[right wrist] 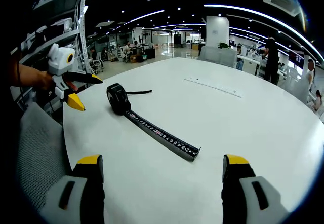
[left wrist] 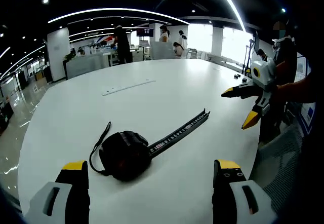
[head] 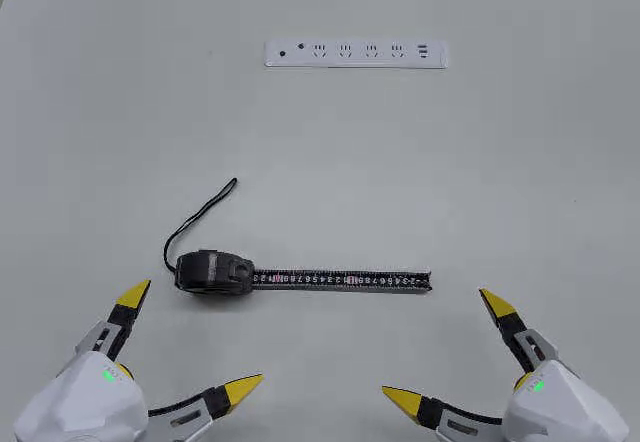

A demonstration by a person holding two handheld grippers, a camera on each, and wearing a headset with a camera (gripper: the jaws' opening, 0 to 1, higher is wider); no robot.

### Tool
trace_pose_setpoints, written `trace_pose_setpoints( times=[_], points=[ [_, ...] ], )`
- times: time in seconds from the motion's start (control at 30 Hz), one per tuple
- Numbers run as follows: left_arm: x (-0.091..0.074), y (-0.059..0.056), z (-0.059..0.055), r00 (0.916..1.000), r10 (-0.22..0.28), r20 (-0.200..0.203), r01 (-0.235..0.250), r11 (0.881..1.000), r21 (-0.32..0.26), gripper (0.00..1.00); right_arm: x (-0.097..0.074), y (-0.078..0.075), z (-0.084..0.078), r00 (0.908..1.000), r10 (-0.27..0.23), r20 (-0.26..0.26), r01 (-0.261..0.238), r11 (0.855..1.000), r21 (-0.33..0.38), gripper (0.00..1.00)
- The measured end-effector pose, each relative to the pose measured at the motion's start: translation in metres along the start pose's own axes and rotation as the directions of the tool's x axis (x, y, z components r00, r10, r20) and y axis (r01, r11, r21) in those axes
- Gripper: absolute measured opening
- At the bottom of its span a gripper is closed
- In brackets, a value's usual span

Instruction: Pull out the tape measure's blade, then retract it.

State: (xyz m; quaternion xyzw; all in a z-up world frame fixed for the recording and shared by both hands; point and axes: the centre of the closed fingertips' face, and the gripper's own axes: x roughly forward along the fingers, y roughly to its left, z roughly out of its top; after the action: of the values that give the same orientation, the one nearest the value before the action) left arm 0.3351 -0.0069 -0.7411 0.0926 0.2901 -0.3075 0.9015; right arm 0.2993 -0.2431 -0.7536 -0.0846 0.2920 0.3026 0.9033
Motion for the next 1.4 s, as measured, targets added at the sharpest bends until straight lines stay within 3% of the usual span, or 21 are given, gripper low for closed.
trace_pose_setpoints(
  times=[0.2,0.4,0.8,1.03,1.4],
  points=[
    [-0.001,-0.007,-0.008,0.999,0.03,-0.034,-0.03,0.999,-0.018,1.0,-0.003,0.006,0.001,0.9995,-0.032,0.003,0.032,0.999,0.031,1.0],
    [-0.003,-0.009,-0.007,0.9968,0.072,-0.035,-0.073,0.997,-0.032,1.0,-0.003,0.009,0.003,0.9959,-0.09,0.01,0.089,0.995,0.046,1.0],
    [-0.006,-0.011,-0.005,0.9917,0.124,-0.032,-0.126,0.989,-0.072,1.0,-0.001,0.016,0.001,0.9963,-0.085,-0.015,0.085,0.995,0.056,0.99],
    [-0.012,-0.006,-0.003,0.9808,0.193,-0.03,-0.195,0.977,-0.09,0.99,-0.001,0.016,0.002,0.9957,-0.091,-0.014,0.092,0.994,0.065,0.98],
    [-0.012,-0.007,-0.003,0.9747,0.22,-0.038,-0.223,0.967,-0.123,0.99,0.0,0.019,0.002,0.9961,-0.088,-0.015,0.088,0.993,0.082,0.98]
  ],
)
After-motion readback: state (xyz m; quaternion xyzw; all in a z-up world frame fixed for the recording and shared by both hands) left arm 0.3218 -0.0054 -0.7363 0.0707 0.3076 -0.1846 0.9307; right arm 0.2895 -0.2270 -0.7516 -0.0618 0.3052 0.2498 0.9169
